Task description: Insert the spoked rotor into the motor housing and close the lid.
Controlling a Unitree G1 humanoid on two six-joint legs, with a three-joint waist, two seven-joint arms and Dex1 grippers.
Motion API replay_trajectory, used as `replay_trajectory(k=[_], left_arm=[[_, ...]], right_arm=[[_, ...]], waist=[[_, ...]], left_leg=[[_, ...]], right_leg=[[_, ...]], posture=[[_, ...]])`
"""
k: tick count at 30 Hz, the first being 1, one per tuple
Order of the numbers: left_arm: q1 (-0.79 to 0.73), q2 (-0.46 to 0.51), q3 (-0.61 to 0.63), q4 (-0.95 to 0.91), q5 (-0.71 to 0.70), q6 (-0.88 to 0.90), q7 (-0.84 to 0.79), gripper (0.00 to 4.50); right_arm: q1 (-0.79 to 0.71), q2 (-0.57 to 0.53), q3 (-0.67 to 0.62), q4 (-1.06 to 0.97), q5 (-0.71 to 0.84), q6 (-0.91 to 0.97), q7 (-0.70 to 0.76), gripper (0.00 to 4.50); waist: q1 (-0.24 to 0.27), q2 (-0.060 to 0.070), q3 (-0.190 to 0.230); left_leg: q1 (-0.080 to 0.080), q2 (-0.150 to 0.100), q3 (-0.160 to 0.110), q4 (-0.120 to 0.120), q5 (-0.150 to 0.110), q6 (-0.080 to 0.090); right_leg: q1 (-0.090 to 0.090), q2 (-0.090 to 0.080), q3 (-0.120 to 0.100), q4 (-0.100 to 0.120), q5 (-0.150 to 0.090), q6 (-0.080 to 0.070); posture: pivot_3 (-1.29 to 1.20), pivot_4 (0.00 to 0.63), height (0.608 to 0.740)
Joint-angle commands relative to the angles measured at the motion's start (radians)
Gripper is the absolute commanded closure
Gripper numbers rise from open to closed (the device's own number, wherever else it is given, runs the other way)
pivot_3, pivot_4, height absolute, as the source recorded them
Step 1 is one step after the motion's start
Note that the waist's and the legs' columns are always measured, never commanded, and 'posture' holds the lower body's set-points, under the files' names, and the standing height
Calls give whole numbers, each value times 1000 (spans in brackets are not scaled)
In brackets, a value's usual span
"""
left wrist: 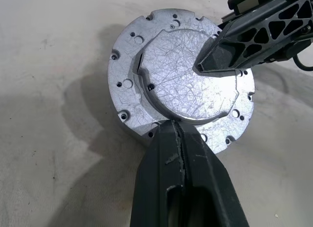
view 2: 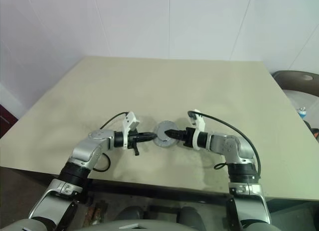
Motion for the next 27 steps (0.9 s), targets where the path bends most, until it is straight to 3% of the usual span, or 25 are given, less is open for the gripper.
replay_trajectory(k=[1,8,16,21,27], left_arm=[[-9,-6,7,-34,-21,34,5,4500],[-27,31,126,-188,-133,133,22,4500],[19,94,293,-350,-287,267,93,4500],[87,174,320,-348,-294,280,94,4500],[158,201,369,-357,-359,326,102,4500]], right_arm=[[4,11,25,73,-43,22,-54,1997],[-10,27,27,121,-52,33,-69,2017],[-26,82,-114,192,35,129,-91,2017],[-31,124,-166,207,75,141,-99,2017],[-71,191,-244,214,136,138,-120,2017]], waist=[[-1,0,0],[-10,0,0],[-27,0,0],[-29,0,0],[-35,1,1]], left_leg=[[0,0,0,0,0,0],[-1,0,0,-1,0,0],[-1,0,0,-5,0,0],[0,0,1,-13,1,-2],[-1,1,1,-15,2,-3]], right_leg=[[0,0,0,0,0,0],[-3,0,0,0,0,0],[-3,0,0,0,2,3],[-6,1,0,-2,2,3],[-8,1,0,-2,2,3]], posture=[[0,0,740],[0,0,740],[0,0,740],[0,0,740],[0,0,740]])
